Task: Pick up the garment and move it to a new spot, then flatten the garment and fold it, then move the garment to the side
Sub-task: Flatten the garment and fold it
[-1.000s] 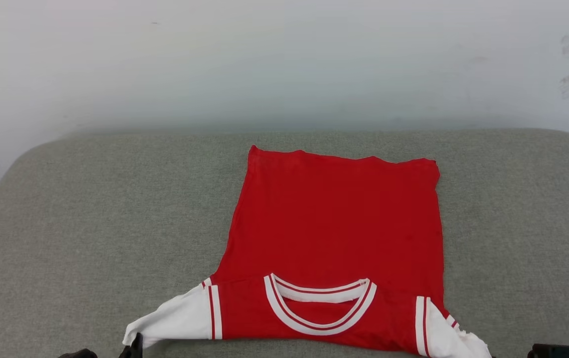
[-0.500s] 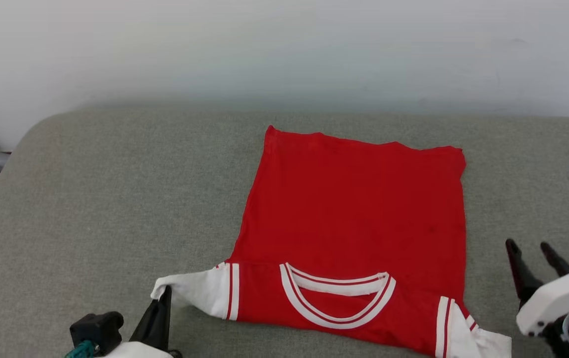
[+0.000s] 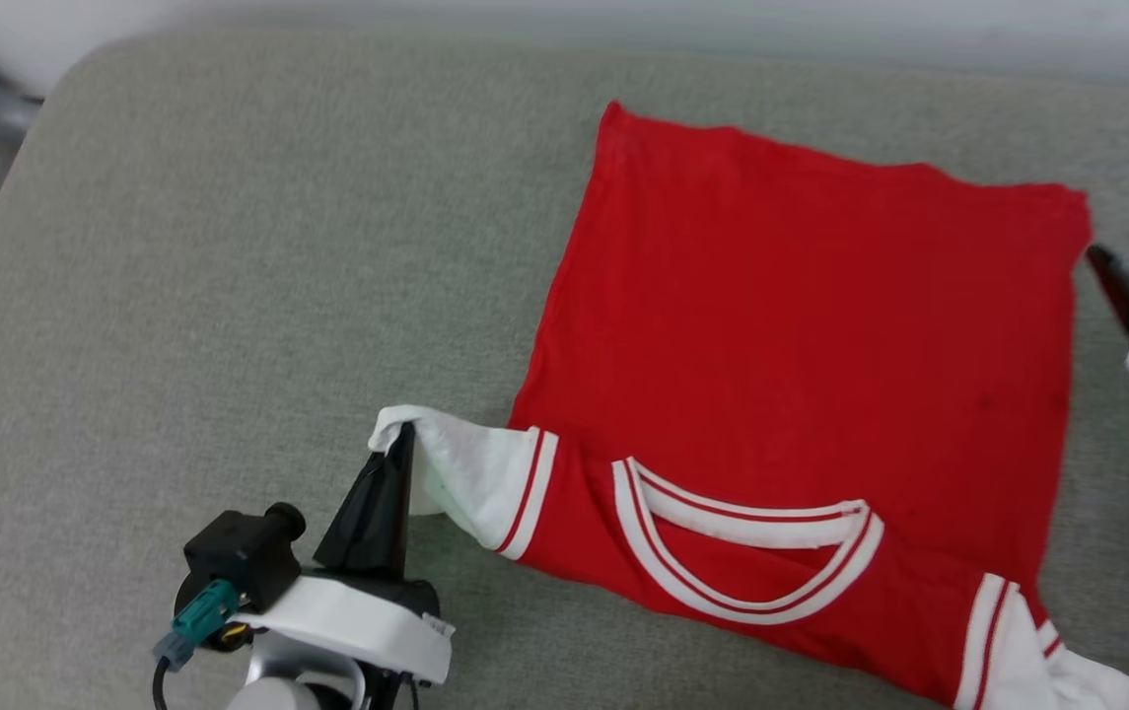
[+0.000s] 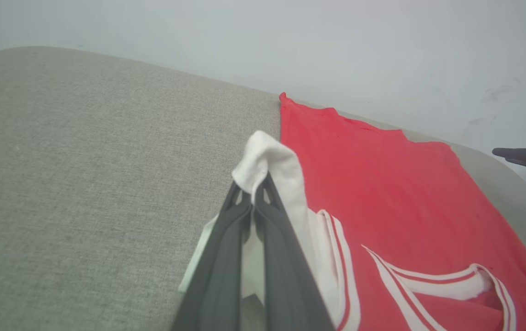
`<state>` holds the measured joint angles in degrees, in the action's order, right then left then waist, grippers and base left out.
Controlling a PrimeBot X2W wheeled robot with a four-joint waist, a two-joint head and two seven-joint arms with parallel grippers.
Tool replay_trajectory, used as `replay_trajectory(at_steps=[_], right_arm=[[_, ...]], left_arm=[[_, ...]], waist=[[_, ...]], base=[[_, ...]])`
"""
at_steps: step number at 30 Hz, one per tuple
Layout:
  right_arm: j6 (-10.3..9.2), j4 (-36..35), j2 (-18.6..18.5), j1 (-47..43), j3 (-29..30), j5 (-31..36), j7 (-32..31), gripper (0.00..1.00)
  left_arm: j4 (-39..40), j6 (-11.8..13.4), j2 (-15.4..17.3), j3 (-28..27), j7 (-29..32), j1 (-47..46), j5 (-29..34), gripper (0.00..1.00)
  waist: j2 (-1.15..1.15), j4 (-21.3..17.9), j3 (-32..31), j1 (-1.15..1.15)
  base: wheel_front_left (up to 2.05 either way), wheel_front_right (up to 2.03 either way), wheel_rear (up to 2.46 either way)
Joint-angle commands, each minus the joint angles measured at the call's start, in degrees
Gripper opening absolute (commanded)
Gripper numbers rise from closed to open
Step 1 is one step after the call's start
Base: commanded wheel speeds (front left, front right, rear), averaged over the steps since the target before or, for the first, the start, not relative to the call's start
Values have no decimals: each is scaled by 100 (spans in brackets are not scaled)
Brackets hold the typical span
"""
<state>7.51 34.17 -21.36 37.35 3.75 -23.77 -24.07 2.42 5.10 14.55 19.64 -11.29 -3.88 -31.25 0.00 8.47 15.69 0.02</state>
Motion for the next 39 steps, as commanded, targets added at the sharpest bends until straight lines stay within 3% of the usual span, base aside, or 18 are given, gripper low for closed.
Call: replay_trajectory(at_steps=[1, 9, 16, 17, 18, 19, 27, 39], right_arm=[[-4, 179, -182, 385, -57, -25, -228, 100], [-4, 920, -561, 1420, -176, 130, -769, 100], [4, 1530, -388, 1423, -600, -79, -1627, 100], [5, 1596, -353, 1370, -637, -150, -1761, 42], [6, 1629, -332, 1322, -689, -209, -1852, 5], [6, 1658, -341, 1314, -695, -295, -1920, 0], [-2, 1688, -628, 1462, -656, -428, -1803, 0], [-6, 1235, -1009, 1077, -846, -509, -1599, 0]], left_arm=[[65, -37, -52, 51, -56, -163, 62, 0], [271, -103, -171, 196, -158, -453, 203, 0], [263, -150, -218, 258, -217, -559, 239, 0], [245, -149, -229, 265, -221, -574, 236, 0], [221, -165, -232, 279, -225, -587, 233, 0], [205, -191, -233, 292, -229, -605, 229, 0], [22, -216, -227, 333, -209, -634, 192, 0], [-165, 6, 5, 143, -31, -131, 17, 0]], waist=[[0, 365, 484, -2], [0, 679, 1068, -2], [0, 710, 1289, -2], [0, 712, 1303, -2], [0, 716, 1316, -2], [0, 718, 1328, -2], [0, 680, 1097, -2], [0, 253, -30, -2]], base=[[0, 0, 0], [0, 0, 0], [0, 0, 0], [0, 0, 0], [0, 0, 0], [0, 0, 0], [0, 0, 0], [0, 0, 0]])
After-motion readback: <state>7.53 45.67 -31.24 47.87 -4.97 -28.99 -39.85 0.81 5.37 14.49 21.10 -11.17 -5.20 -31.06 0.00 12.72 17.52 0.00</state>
